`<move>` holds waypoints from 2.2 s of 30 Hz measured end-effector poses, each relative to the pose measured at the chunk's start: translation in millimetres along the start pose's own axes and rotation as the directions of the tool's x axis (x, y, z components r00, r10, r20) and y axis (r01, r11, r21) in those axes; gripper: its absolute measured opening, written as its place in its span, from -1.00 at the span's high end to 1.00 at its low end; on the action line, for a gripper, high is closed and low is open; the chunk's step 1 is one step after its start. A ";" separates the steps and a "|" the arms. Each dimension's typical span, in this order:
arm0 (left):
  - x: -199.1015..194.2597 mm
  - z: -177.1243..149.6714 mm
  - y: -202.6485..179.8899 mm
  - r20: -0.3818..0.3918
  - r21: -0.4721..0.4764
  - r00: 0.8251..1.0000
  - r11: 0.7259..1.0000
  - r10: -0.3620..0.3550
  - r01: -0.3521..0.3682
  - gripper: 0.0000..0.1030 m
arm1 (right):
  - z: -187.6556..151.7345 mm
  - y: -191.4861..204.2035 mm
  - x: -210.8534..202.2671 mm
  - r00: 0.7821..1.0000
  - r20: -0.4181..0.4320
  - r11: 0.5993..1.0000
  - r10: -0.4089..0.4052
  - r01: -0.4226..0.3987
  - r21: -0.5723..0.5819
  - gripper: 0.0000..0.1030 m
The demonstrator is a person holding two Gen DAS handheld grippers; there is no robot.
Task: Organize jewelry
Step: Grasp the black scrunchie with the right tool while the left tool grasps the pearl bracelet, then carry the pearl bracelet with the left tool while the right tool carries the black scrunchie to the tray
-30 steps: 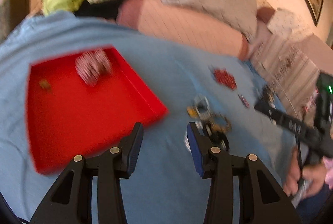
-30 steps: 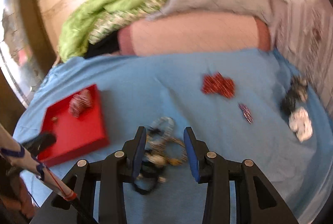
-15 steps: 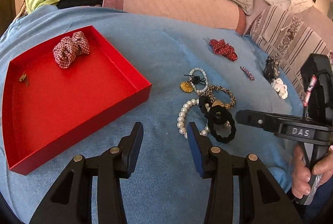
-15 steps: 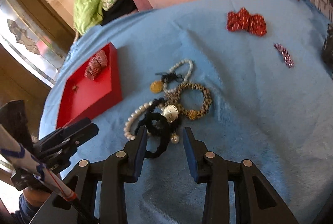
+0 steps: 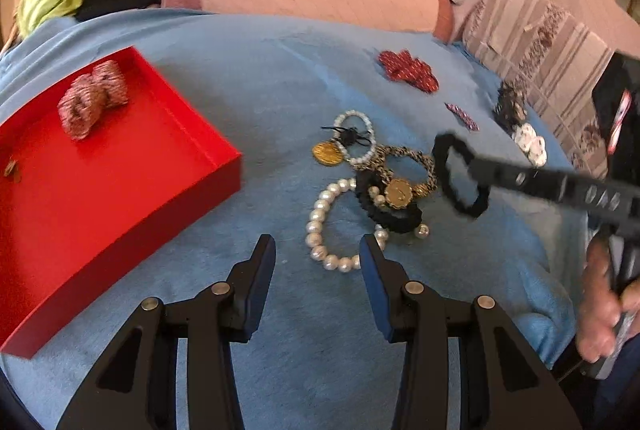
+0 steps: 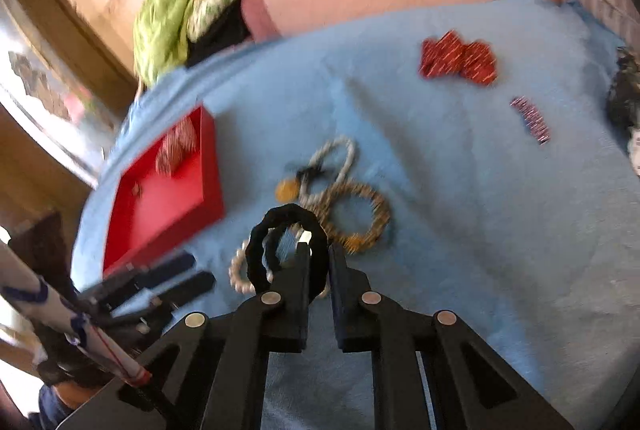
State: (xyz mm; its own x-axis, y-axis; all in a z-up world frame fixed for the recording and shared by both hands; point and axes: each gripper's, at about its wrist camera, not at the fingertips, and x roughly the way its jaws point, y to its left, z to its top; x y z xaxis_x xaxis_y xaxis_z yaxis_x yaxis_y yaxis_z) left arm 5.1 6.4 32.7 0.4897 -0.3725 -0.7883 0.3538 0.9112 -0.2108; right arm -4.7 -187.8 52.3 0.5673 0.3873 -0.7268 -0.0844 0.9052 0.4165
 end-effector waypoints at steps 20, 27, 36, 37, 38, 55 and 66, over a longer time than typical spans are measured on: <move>12.2 13.6 -19.8 0.054 0.125 0.997 0.990 0.060 -0.066 0.82 | 5.7 3.2 -10.0 0.998 0.053 0.999 0.032 -0.033 0.010 0.80; -36.5 21.2 -31.8 0.257 0.180 0.966 0.982 0.006 -0.054 0.82 | 8.4 10.0 -19.3 0.994 0.111 1.000 0.000 0.003 -0.020 0.80; -54.6 25.8 -34.7 0.321 0.196 0.947 0.978 0.010 -0.077 0.82 | 8.8 15.5 -14.6 0.994 0.110 0.999 -0.012 0.018 -0.046 0.81; -55.6 25.7 -34.4 0.323 0.196 0.946 0.977 0.012 -0.079 0.82 | 8.8 16.4 -14.2 0.994 0.109 0.999 -0.014 0.019 -0.048 0.80; -56.3 26.1 -33.8 0.325 0.194 0.946 0.978 0.012 -0.079 0.82 | 8.2 17.6 -13.9 0.994 0.108 0.998 -0.016 0.021 -0.051 0.80; -68.4 34.2 -1.4 0.348 0.110 0.935 0.988 0.060 -0.104 0.82 | 11.1 38.2 2.0 0.996 0.090 0.997 0.000 0.007 -0.076 0.80; -79.3 37.9 38.7 0.354 0.026 0.927 0.990 0.121 -0.139 0.82 | 13.1 68.1 23.1 0.997 0.074 0.994 0.027 -0.019 -0.106 0.80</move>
State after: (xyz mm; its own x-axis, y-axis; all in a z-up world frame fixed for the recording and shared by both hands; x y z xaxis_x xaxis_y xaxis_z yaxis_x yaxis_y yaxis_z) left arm 10.1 64.5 108.9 0.7790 -0.2977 -0.5519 0.3031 0.9492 -0.0841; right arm 13.4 -119.5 71.0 0.6236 0.3976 -0.6731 -0.1819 0.9112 0.3697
